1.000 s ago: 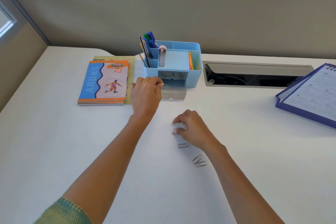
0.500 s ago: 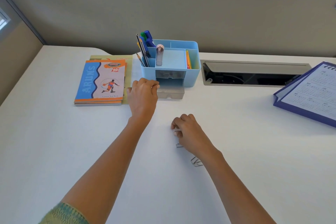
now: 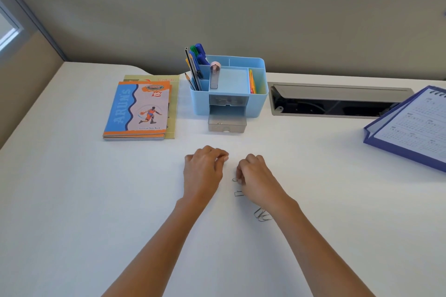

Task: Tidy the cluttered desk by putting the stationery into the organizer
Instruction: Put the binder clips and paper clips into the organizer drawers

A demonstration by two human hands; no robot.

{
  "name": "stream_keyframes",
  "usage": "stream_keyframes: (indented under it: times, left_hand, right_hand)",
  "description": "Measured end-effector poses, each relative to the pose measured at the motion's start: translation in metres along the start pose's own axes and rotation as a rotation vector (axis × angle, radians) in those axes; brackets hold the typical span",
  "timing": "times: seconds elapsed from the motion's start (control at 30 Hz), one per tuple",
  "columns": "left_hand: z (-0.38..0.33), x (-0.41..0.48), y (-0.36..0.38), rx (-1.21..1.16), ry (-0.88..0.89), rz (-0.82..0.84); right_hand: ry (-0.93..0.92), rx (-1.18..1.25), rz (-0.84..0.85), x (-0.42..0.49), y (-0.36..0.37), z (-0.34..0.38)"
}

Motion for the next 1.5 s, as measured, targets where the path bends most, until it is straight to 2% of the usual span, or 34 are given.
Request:
stream_keyframes:
  times: [0.1, 0.23, 0.3, 0.37, 0.47, 0.53, 0.63, 0.7, 0.83, 1.0, 1.17, 1.3, 1.4, 1.5]
  left_hand:
    - [-0.001, -0.008, 0.002, 0.017, 0.033, 0.055]
    - [-0.01, -0.01, 0.001, -0.075, 0.057, 0.132]
    - [-0.014, -0.004, -0.002, -0.17, 0.031, 0.159]
    - [-0.019, 0.004, -0.006, -0.217, 0.019, 0.12]
    - [-0.027, 0.02, -0.016, -0.194, 0.029, -0.028]
    - [-0.028, 0.035, -0.023, -0.16, -0.002, -0.144]
    - [-0.027, 0.063, -0.033, -0.105, -0.071, -0.266]
    - [-0.026, 0.079, -0.036, -0.044, -0.088, -0.287]
    - [-0.026, 0.095, -0.03, 0.098, -0.076, -0.278]
    - [-0.025, 0.096, -0.021, 0.162, -0.08, -0.231]
    - [-0.017, 0.09, -0.021, 0.134, -0.078, -0.214]
    - [-0.016, 0.069, -0.019, -0.008, -0.043, -0.195]
    - [-0.018, 0.043, -0.01, -0.124, -0.024, -0.123]
    - [-0.021, 0.025, 0.001, -0.342, -0.097, 0.014]
  right_hand:
    - [-0.032, 0.032, -0.048, -0.003, 0.004, -0.001]
    - [0.084, 0.441, -0.272, -0.005, -0.005, -0.008]
    - [0.101, 0.555, -0.349, -0.002, -0.01, -0.01]
    - [0.12, 0.623, -0.419, 0.005, -0.015, -0.009]
    - [0.174, 0.651, -0.512, 0.012, -0.024, -0.011]
    - [0.164, 0.588, -0.46, 0.009, -0.026, -0.014]
    - [0.043, 0.321, -0.118, -0.005, -0.014, -0.015]
    - [-0.017, 0.198, 0.034, -0.015, -0.002, -0.016]
    - [-0.064, 0.127, 0.024, -0.025, 0.01, -0.013]
    - [-0.094, 0.097, 0.014, -0.023, 0.011, -0.011]
    - [0.144, 0.534, -0.205, -0.015, -0.001, -0.02]
    - [0.312, 0.866, -0.393, 0.003, -0.012, -0.025]
    - [0.367, 1.047, -0.447, 0.02, -0.017, -0.022]
    - [0.389, 1.142, -0.48, 0.033, -0.022, -0.018]
Point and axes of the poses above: each hand's wrist, its own x-axis towards the middle knuckle, its own y-axis out of the palm, z = x × y, the point moved 2 cm from there along x, towards the middle knuckle, and after that the axes turned 8 degrees about -y, right-handed, at the moved point
